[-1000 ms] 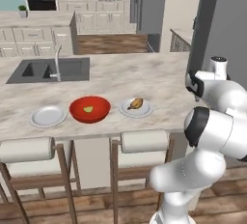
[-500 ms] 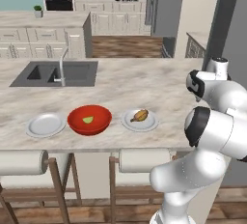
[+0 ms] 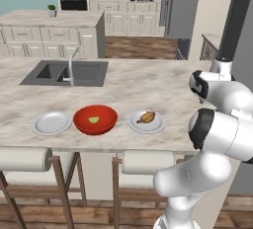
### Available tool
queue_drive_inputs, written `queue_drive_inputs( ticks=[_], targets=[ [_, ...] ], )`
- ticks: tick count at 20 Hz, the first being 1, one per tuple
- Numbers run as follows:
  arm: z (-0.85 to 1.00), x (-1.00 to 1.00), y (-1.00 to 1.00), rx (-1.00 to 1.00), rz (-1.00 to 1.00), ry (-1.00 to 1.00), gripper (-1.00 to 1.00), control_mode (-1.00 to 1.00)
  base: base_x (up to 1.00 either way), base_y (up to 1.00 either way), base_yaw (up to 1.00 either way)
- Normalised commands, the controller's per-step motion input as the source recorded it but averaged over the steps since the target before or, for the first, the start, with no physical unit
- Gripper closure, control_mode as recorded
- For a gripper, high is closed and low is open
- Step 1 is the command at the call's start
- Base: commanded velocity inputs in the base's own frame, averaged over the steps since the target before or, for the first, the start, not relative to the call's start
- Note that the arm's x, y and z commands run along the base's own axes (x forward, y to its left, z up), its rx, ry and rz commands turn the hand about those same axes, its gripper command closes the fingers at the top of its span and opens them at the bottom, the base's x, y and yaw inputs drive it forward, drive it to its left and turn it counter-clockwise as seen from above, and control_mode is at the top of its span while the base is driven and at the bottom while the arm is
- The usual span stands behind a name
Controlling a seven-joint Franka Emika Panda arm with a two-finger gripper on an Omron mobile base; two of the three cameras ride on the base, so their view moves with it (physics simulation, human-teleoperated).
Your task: Pick the chicken drumstick and lemon wedge from their plates and place them in the bowl. Then put the bowl in the fridge.
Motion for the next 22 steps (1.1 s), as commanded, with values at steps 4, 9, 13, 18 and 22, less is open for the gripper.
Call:
queue_drive_inputs(
  ticks=[4, 9, 13, 18, 22],
  targets=[
    [0.00, 0.00, 0.00, 0.00, 0.00, 0.00, -1.00, 1.00, 0.00, 0.00, 0.00],
    [0.00, 0.00, 0.00, 0.00, 0.00, 0.00, -1.00, 1.00, 0.00, 0.00, 0.00],
    [0.00, 0.00, 0.00, 0.00, 0.00, 0.00, -1.00, 1.00, 0.00, 0.00, 0.00],
    [0.00, 0.00, 0.00, 0.00, 0.00, 0.00, -1.00, -1.00, 0.00, 0.00, 0.00],
    [0.00, 0.00, 0.00, 0.00, 0.00, 0.00, -1.00, -1.00, 0.00, 0.00, 0.00]
  ],
)
